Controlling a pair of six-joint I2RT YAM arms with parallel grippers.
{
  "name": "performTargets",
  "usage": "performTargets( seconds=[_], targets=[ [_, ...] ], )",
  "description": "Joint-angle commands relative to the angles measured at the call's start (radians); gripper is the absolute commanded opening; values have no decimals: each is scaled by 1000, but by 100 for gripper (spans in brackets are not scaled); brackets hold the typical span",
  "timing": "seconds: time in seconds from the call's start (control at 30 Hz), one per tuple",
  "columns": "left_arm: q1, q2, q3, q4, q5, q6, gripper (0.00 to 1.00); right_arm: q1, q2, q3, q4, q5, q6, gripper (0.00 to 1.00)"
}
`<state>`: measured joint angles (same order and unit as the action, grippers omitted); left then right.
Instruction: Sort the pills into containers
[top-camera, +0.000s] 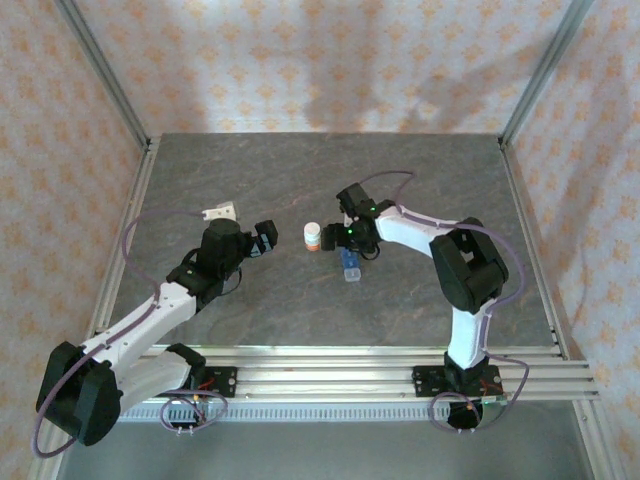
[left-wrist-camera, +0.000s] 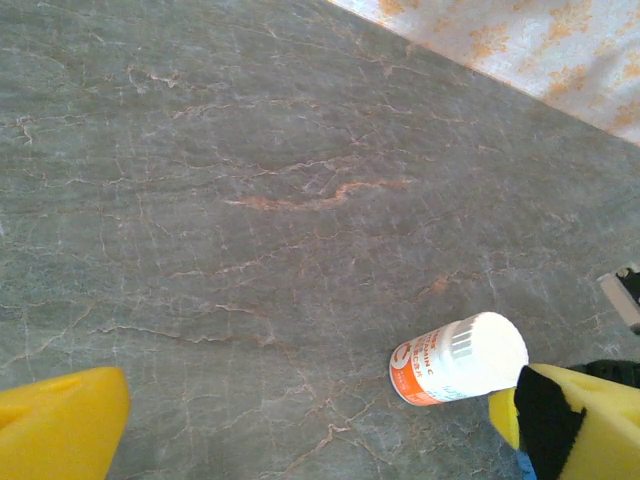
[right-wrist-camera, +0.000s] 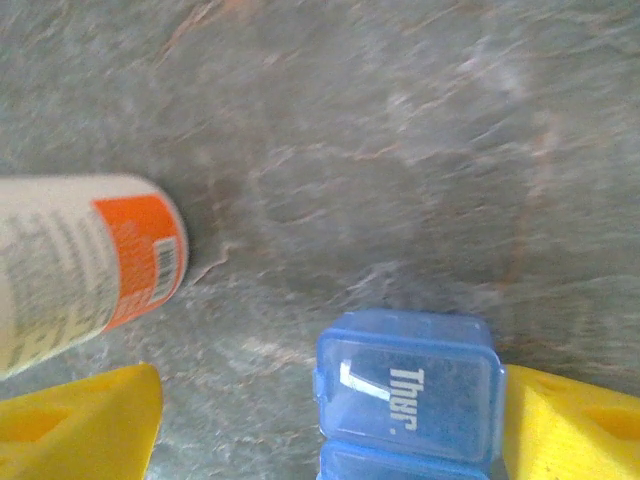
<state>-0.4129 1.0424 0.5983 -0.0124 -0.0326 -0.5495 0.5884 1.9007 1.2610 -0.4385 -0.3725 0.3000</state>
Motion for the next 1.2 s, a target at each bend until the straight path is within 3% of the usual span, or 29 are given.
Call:
performTargets(
  seconds=[0.0,0.53,0.87,1.17],
  targets=[
    [-5,-9,-5,-10,-6,8,99,23,-34,-27,17,-78,-63,84],
    [-5,19,-3,6,-1,6,100,83,-185,-244,61,-140,-46,82],
    [-5,44,0,14,5,-4,100,108,-236,-308,56,80,44,80],
    [-7,48,0,12,3,-9,100,161,-189,-223,-8,200,17,77]
  ],
)
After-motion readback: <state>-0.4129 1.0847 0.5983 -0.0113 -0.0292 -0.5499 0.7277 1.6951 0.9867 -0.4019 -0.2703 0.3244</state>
